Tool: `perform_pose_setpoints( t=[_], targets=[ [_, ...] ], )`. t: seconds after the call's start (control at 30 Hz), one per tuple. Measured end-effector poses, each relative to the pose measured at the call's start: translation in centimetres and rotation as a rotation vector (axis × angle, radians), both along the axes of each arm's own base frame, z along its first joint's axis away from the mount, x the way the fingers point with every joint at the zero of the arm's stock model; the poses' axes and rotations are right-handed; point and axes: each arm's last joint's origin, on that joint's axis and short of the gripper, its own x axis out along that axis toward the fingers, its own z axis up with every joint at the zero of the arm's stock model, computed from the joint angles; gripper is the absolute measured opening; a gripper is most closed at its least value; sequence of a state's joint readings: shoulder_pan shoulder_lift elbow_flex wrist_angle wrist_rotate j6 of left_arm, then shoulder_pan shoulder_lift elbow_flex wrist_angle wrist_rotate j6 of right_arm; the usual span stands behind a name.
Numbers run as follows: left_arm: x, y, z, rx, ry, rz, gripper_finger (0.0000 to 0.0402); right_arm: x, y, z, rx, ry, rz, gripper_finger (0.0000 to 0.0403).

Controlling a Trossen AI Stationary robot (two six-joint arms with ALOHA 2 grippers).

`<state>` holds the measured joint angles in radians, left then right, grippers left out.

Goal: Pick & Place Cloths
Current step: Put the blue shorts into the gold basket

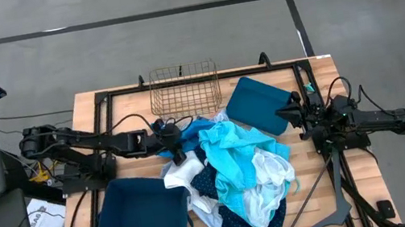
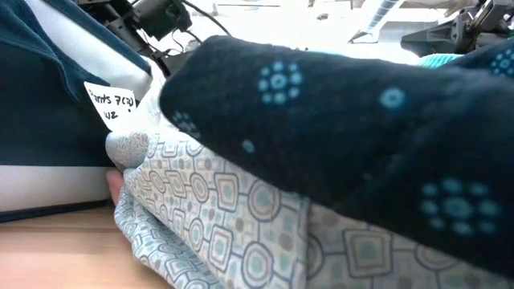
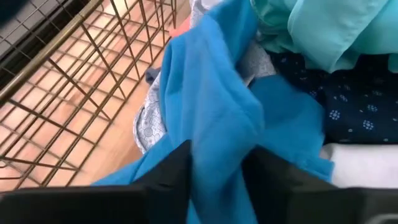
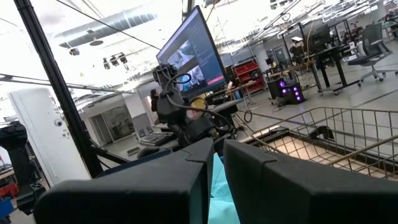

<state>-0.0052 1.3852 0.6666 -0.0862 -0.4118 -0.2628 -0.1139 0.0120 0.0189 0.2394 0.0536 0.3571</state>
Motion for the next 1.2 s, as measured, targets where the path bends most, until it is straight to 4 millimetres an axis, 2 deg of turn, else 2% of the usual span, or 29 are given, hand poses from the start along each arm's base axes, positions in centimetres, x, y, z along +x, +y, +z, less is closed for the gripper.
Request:
perform_pose_setpoints(
  t=[0.13, 0.23, 0.33, 0.5, 0.63, 0.83, 0.93, 1.03, 1.2],
  targets=[
    [0.0, 0.0, 0.0, 0.000, -0.007, 0.000, 0.0015, 0.0, 0.0, 0.0, 0.000, 0.000, 0.000, 0.0037],
    [0.1, 0.0, 0.4, 0.000, -0.031, -0.002, 0.0005, 0.0, 0.0, 0.0, 0.001, 0.000, 0.000, 0.0037],
    [-0.1, -0.2, 1.8, 0.000, -0.093, -0.008, 0.0001, 0.0, 0.0, 0.0, 0.000, 0.000, 0.000, 0.0037],
    [-1.1, -0.1, 6.2, 0.010, -0.272, 0.001, 0.0001, 0.0, 0.0, 0.0, 0.001, 0.000, -0.001, 0.0037],
    [-2.6, 0.0, 10.8, 0.097, -0.427, 0.001, 0.0000, 0.0, 0.0, 0.0, 0.002, 0.003, -0.003, 0.0037],
    [-4.5, 0.8, 18.1, 0.338, -0.561, -0.025, 0.0000, 0.1, 0.0, -0.3, 0.007, 0.030, -0.008, 0.0037],
    [-5.0, 1.8, 20.8, 0.473, -0.559, -0.010, 0.0000, 0.1, -0.1, -0.3, 0.010, 0.030, -0.022, 0.0037],
    [-5.4, 3.3, 22.4, 0.572, -0.535, 0.036, 0.0000, 0.0, -0.1, -0.3, 0.012, 0.028, -0.029, 0.0037],
    [-5.9, 6.2, 23.1, 0.626, -0.538, 0.072, 0.0000, 0.0, -0.1, -0.3, 0.012, 0.028, -0.029, 0.0037]
  ],
)
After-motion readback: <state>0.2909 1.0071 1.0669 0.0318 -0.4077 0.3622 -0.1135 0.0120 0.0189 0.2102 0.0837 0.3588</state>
